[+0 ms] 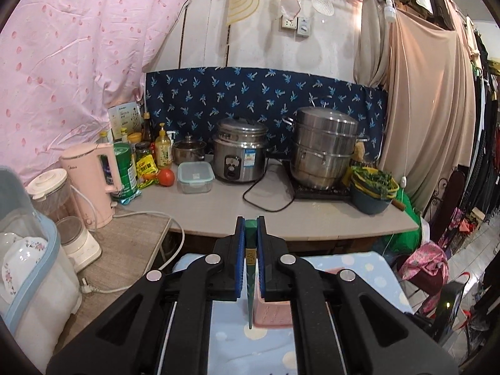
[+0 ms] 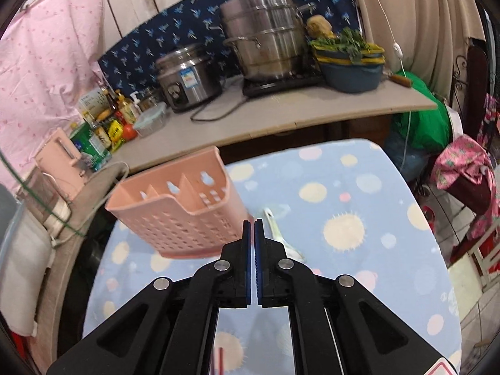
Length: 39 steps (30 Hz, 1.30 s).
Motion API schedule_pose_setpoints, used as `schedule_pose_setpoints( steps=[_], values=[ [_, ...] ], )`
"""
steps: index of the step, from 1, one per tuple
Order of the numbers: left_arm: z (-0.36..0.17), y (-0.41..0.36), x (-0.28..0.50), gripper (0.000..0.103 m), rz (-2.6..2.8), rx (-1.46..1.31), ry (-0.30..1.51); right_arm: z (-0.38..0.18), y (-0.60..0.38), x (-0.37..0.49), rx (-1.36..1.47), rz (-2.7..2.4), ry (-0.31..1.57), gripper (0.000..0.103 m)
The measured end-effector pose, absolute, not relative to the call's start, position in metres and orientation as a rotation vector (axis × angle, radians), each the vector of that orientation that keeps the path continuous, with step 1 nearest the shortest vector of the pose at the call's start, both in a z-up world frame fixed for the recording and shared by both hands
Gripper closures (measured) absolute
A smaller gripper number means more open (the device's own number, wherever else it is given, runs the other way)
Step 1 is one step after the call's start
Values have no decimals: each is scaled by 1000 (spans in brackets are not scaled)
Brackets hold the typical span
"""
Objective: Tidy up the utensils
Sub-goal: 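Lift the green chopstick with the left tool toward the pink holder, then lower the green chopstick into the pink holder and open the left tool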
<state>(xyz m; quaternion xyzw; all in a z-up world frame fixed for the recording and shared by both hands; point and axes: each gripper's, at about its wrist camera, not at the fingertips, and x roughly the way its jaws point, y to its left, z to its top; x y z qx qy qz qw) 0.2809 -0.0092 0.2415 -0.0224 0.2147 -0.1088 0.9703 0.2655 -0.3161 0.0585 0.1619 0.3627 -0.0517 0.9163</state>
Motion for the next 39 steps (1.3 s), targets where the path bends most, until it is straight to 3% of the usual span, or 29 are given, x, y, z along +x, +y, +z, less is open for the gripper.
schedule_pose_setpoints(
  steps=[3,7,25,30,32,39],
  values=[
    [223,-2,272,96,-216,-33,469,41,-321,273,343,-96,789,95],
    [200,8,267,96,-205,-40,517,23,-326,298,310,-89,827,75],
    [140,22,296,96,-147,-103,639,-64,-325,390,184,-47,1022,75],
    [128,15,317,96,-139,-93,671,-73,-318,396,126,-70,1028,80],
    [123,12,321,96,-138,-87,682,-74,-317,395,98,-86,1022,93],
    [118,10,324,96,-139,-82,693,-59,-324,380,126,-110,993,94]
  ],
)
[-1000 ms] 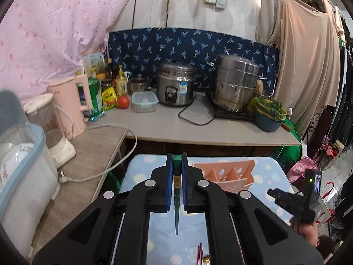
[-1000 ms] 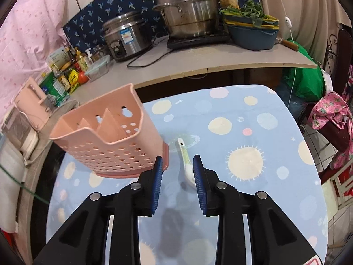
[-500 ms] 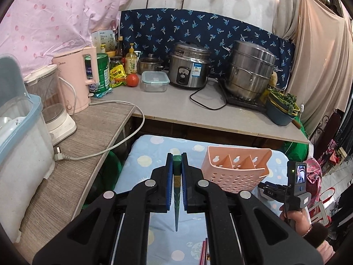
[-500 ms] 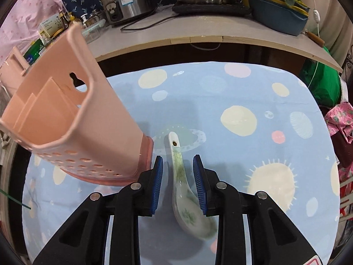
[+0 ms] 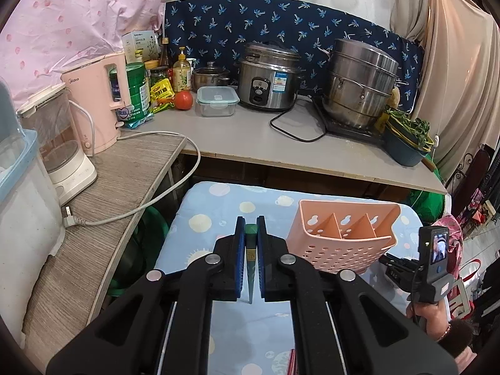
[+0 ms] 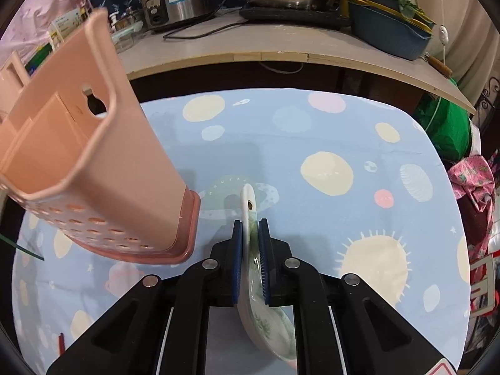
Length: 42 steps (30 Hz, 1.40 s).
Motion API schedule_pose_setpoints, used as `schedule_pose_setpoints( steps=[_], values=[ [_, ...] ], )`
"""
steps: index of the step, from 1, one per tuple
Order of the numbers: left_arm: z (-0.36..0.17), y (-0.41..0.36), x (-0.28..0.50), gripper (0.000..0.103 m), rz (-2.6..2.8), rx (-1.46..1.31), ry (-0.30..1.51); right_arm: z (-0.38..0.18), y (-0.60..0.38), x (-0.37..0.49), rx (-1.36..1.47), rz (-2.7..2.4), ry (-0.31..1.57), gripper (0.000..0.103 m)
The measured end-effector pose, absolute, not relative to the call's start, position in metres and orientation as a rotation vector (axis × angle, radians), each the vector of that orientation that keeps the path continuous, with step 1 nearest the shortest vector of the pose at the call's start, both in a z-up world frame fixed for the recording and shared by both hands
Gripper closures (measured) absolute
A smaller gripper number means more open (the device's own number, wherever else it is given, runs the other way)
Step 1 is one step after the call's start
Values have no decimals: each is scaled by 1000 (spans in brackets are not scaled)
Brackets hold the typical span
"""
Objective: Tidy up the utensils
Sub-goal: 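Lower the green chopstick into the pink holder and open the left tool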
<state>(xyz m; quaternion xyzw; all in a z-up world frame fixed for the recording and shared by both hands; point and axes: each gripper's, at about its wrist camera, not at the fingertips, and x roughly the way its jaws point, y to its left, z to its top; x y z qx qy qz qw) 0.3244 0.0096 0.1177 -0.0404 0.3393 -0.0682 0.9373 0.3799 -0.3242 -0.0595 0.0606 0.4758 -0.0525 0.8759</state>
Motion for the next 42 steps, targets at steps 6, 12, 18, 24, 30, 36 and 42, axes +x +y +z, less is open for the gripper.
schedule_pose_setpoints(
  steps=[6,12,18,24,30,36,42],
  values=[
    [117,10,323,96,-132,-80,692,-21,-331,350,180,-113,911,96],
    [117,14,315,96,-132,-91,702,21,-334,313,239,-109,813,96],
    [131,18,308,96,-145,-101,685,68,-335,290,295,-77,716,96],
    [175,14,310,96,-172,-105,602,108,-330,301,344,-3,645,96],
    [233,-1,313,96,-201,-98,475,112,-316,330,397,65,642,96],
    [265,-16,317,96,-229,-96,398,90,-305,357,415,77,691,96],
    [260,-32,335,96,-262,-100,414,66,-303,371,442,80,739,96]
  ],
)
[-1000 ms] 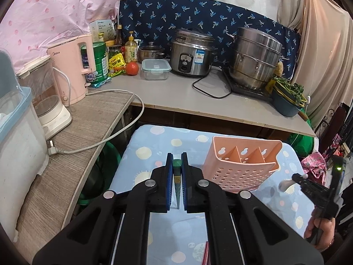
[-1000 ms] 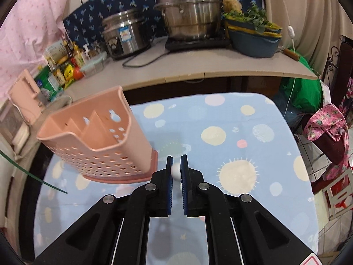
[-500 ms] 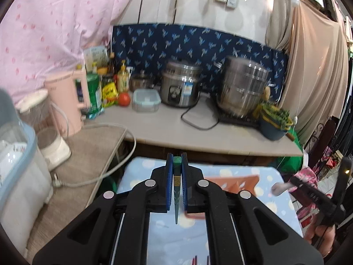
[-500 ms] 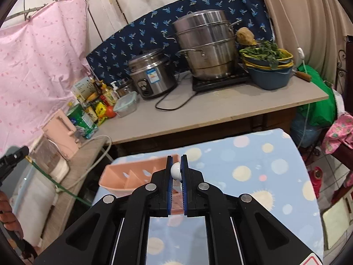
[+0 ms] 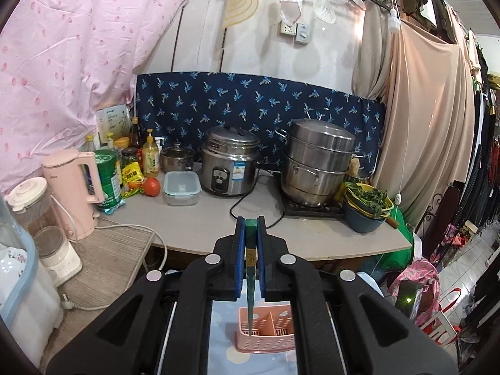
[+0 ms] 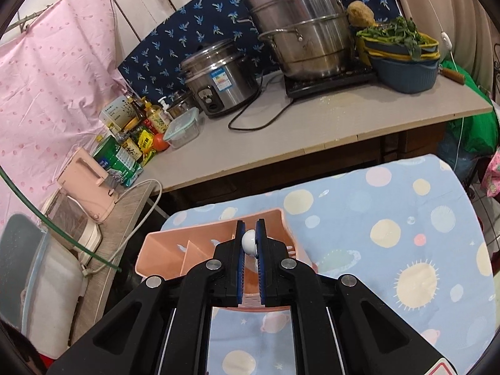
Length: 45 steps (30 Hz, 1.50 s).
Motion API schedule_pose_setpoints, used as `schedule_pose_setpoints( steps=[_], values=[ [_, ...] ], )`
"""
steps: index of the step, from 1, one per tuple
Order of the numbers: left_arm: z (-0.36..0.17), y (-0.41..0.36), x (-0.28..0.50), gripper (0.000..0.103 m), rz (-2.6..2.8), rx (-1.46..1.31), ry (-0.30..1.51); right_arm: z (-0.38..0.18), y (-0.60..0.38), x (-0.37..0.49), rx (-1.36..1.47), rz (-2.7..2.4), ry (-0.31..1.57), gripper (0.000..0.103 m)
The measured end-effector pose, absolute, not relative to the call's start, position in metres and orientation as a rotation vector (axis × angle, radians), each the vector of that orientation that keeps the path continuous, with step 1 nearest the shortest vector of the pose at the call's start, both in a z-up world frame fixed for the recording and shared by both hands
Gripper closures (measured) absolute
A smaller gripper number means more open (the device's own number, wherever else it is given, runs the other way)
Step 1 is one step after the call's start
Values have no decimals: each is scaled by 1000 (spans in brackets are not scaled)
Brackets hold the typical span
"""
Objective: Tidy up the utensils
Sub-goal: 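Lower the green chopstick into the pink holder and open the left tool, then return the left tool to the chopsticks and grasp a red chopstick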
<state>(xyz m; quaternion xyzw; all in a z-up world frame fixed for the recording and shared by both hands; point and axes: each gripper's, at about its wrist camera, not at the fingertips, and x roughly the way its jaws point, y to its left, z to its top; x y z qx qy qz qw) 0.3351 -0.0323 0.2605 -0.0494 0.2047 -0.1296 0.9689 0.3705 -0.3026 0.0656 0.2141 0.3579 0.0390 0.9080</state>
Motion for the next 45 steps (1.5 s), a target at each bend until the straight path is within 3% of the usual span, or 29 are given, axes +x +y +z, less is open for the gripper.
schedule_pose_setpoints(
  steps=[10,25,31,35,36,37,38,40,45],
  values=[
    [205,-56,383,96,-259,-104,532,37,-295,379,433,73,802,96],
    [257,-39,382,96,-269,-149,408,44,-293,380,421,68,786,96],
    [209,-49,402,96,-253,-130,508,32,-296,379,430,50,817,96],
    [183,-53,403,95,-246,-115,554,36,-296,371,431,42,805,89],
    [181,-53,399,93,-243,-113,554,39,-296,367,425,41,797,88],
    [180,-52,395,84,-247,-111,556,45,-296,362,420,39,786,88],
    [179,-51,390,68,-248,-111,555,49,-296,358,417,36,775,86],
    [181,-47,376,52,-242,-107,537,59,-297,347,424,40,759,85],
    [179,-38,340,49,-246,-88,552,85,-298,303,442,58,709,75]
  ],
)
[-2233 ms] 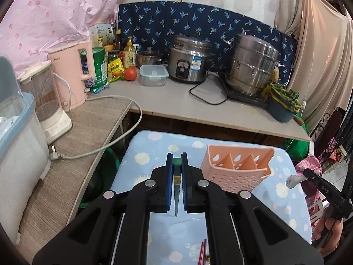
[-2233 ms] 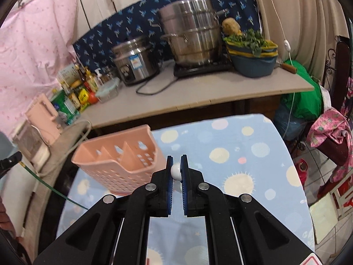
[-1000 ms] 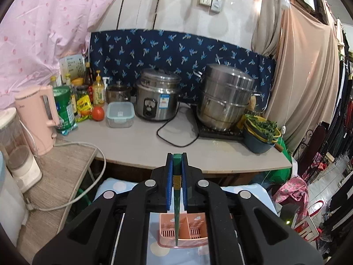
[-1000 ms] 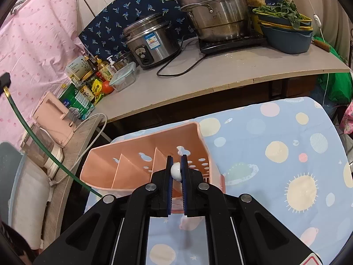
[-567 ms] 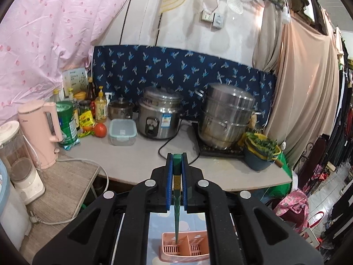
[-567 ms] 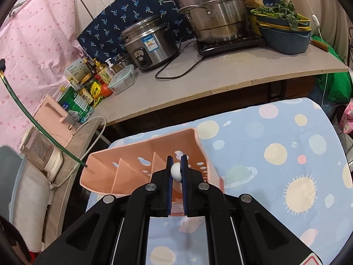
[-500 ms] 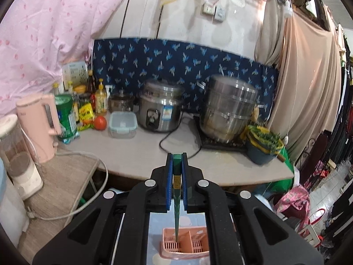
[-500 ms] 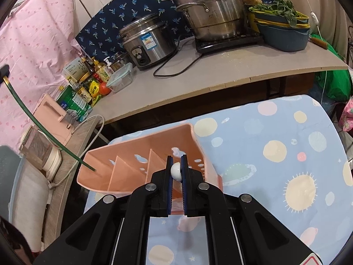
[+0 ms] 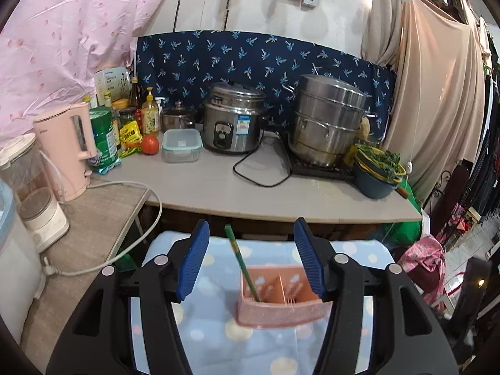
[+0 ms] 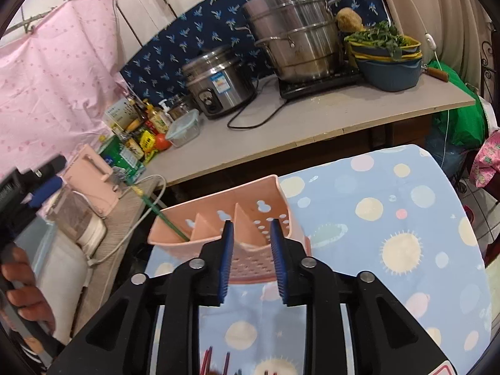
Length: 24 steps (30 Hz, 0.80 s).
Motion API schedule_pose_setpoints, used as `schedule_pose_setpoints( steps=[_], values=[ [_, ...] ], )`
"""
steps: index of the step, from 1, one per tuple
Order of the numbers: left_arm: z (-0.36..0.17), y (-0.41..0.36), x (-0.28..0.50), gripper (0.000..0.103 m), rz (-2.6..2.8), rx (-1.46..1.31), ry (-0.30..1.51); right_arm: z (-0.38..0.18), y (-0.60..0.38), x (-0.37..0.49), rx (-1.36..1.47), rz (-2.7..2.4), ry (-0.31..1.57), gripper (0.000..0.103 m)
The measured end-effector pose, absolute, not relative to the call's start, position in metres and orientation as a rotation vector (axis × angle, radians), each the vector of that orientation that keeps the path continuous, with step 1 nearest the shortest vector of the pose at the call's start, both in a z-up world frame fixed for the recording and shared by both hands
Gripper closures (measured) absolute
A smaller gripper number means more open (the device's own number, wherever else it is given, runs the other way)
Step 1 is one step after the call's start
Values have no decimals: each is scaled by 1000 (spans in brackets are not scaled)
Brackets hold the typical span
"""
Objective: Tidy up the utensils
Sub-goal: 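Return the left tool to the chopsticks and grasp a red chopstick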
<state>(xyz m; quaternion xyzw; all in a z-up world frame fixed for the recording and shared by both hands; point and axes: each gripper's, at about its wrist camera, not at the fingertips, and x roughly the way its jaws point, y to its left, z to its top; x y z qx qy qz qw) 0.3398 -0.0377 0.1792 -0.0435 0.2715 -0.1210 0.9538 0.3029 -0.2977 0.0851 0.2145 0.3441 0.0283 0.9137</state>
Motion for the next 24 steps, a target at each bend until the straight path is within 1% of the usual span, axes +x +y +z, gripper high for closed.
schedule_pose_setpoints(
  steps=[2,10,14,17,24],
  values=[
    [173,-31,321,43,-234,-83,566,93,-295,280,441,66,697,71],
    [123,-7,244,41,-204,-48,690,91,-280,186,409,51,708,66],
    [91,3,206,40,-188,-18,752,75,-270,136,356,20,741,63],
    [66,7,178,39,-185,14,787,56,-261,102,302,-9,779,63],
    [10,11,130,38,-208,65,880,7,-233,43,198,-58,862,63]
  ],
)
